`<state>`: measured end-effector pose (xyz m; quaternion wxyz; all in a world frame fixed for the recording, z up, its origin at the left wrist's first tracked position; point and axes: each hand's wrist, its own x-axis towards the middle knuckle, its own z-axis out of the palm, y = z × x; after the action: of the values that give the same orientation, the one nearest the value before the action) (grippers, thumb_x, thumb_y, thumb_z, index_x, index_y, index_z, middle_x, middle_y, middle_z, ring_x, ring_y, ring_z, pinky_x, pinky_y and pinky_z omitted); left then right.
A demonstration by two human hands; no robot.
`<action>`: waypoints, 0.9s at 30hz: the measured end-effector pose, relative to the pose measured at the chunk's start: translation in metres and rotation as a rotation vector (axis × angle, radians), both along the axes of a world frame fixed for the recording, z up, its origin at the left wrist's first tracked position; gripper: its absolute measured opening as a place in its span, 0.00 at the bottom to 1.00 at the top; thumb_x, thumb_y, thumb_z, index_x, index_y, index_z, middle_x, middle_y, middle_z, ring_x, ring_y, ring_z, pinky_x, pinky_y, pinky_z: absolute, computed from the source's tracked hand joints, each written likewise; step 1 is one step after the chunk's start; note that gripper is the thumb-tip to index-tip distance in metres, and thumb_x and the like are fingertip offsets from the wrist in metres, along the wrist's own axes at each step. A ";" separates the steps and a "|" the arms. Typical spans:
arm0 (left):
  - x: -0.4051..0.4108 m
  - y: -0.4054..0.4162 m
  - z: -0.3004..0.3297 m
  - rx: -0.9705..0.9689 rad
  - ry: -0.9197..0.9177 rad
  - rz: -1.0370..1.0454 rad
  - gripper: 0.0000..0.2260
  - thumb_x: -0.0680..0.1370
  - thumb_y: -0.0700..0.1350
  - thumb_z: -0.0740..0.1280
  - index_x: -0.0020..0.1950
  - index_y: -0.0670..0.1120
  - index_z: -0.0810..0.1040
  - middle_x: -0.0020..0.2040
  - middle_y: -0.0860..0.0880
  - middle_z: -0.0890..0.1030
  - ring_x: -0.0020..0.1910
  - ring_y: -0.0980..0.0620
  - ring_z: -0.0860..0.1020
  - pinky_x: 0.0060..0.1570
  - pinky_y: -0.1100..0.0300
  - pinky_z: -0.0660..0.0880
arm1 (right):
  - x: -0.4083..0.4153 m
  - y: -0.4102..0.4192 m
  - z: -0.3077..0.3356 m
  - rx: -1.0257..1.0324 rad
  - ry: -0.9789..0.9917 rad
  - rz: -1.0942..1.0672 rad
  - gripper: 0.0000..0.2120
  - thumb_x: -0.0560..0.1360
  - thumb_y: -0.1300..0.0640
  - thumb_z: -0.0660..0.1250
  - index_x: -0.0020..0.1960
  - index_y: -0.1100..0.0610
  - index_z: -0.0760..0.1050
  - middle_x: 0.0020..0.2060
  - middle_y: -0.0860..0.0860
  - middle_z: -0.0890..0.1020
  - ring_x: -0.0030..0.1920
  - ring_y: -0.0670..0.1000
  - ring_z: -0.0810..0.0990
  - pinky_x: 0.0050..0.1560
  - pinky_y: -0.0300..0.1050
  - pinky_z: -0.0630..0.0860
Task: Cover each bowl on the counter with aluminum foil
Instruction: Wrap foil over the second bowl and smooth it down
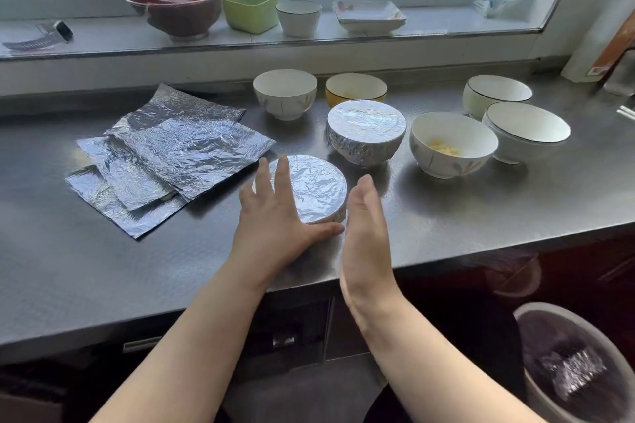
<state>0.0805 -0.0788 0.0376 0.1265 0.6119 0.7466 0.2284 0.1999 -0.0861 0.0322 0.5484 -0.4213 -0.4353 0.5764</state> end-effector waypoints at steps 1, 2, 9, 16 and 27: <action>0.001 0.000 0.001 -0.018 -0.003 0.002 0.57 0.61 0.74 0.66 0.80 0.52 0.41 0.80 0.47 0.43 0.77 0.39 0.49 0.74 0.45 0.53 | -0.004 -0.003 0.001 -0.002 0.003 0.014 0.25 0.84 0.50 0.53 0.80 0.50 0.53 0.75 0.39 0.59 0.70 0.34 0.61 0.71 0.34 0.57; 0.001 0.000 0.003 -0.037 -0.007 0.002 0.58 0.60 0.74 0.64 0.80 0.51 0.40 0.80 0.46 0.43 0.77 0.38 0.49 0.74 0.45 0.53 | -0.007 -0.005 0.001 -0.008 -0.008 0.026 0.25 0.84 0.50 0.53 0.80 0.49 0.52 0.74 0.38 0.59 0.68 0.32 0.61 0.69 0.32 0.57; -0.003 0.001 0.007 -0.093 -0.006 -0.029 0.56 0.64 0.71 0.67 0.80 0.48 0.40 0.80 0.45 0.41 0.77 0.39 0.47 0.74 0.46 0.51 | -0.012 0.005 -0.007 -0.084 0.029 0.008 0.26 0.84 0.46 0.53 0.79 0.48 0.50 0.74 0.38 0.59 0.71 0.36 0.59 0.73 0.38 0.56; -0.009 0.003 0.002 -0.042 -0.045 -0.081 0.58 0.63 0.66 0.75 0.79 0.56 0.40 0.80 0.48 0.39 0.77 0.40 0.46 0.73 0.43 0.53 | -0.026 0.007 -0.027 -0.209 0.169 0.002 0.46 0.66 0.28 0.64 0.75 0.54 0.62 0.71 0.59 0.70 0.73 0.58 0.68 0.74 0.59 0.63; -0.029 -0.018 -0.032 0.222 -0.210 -0.104 0.59 0.64 0.56 0.80 0.77 0.63 0.36 0.78 0.58 0.35 0.77 0.60 0.45 0.72 0.57 0.54 | 0.032 0.057 -0.002 -0.192 0.003 -0.160 0.14 0.82 0.57 0.59 0.65 0.59 0.72 0.55 0.56 0.78 0.64 0.61 0.75 0.60 0.49 0.73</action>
<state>0.0517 -0.0967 0.0053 0.1469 0.6327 0.6668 0.3653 0.2314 -0.0288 0.0297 0.5505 -0.5045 -0.3423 0.5703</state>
